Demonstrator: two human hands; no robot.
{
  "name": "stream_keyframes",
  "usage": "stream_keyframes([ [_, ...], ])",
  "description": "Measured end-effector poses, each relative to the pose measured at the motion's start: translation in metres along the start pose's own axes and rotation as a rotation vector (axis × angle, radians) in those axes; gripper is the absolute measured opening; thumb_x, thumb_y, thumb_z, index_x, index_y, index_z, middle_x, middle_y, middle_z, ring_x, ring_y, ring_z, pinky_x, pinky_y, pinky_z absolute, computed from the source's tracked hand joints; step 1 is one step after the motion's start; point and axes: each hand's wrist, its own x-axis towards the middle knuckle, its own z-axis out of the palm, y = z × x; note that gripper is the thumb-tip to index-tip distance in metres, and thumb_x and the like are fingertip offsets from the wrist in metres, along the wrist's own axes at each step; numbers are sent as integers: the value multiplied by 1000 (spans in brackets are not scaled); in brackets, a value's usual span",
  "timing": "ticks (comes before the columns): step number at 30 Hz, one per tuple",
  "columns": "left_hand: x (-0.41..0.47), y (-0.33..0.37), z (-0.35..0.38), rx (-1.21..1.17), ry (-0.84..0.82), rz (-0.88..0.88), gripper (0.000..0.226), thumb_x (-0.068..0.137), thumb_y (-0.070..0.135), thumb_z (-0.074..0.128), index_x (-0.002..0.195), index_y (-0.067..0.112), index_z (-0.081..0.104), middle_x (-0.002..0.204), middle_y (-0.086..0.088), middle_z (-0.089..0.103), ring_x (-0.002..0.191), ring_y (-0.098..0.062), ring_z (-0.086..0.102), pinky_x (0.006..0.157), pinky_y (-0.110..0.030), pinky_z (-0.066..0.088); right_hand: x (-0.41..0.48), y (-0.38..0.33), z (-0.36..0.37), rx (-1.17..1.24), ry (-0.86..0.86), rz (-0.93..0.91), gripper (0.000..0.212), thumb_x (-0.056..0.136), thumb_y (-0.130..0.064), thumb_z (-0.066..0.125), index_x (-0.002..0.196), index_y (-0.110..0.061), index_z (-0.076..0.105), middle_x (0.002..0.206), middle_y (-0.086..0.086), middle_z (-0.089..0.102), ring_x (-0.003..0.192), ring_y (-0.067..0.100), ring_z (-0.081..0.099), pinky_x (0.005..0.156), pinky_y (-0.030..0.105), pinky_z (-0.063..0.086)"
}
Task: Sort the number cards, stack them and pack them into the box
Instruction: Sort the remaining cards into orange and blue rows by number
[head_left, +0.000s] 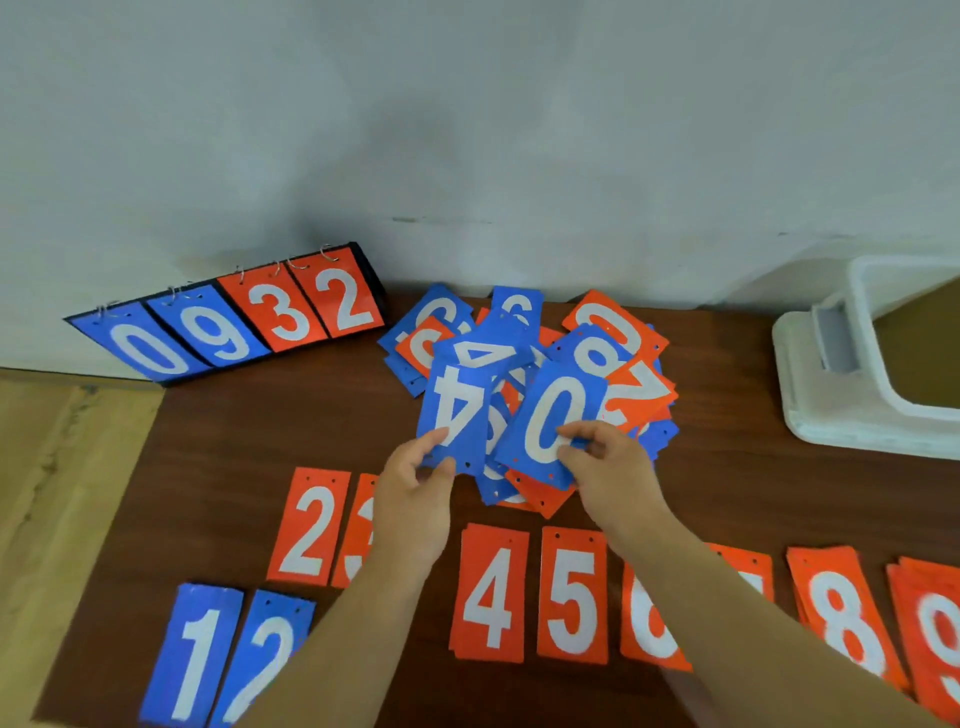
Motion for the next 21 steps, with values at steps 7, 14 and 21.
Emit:
stream_keyframes([
  [7, -41, 3, -3, -7, -69, 97, 48, 88, 14, 77, 123, 42, 60, 127, 6, 59, 108, -7, 64, 80, -23, 58, -75, 9, 24, -21, -6, -12, 22, 84, -22, 81, 93, -27, 62, 93, 0, 67, 78, 22, 72, 72, 48, 63],
  [14, -49, 7, -39, 126, -297, 116, 53, 89, 1, 71, 120, 44, 66, 113, 14, 62, 101, -12, 67, 77, -41, 62, -106, 14, 6, -95, 146, -73, 36, 84, -33, 81, 106, -41, 54, 122, -6, 57, 98, 7, 62, 75, 28, 60],
  [21, -68, 39, -76, 547, -836, 215, 49, 91, 8, 73, 118, 49, 68, 132, 7, 61, 103, -14, 69, 87, -33, 60, -123, -10, -52, -357, -153, -353, 39, 78, -36, 84, 106, -40, 58, 126, -23, 52, 115, 3, 55, 88, 25, 51],
])
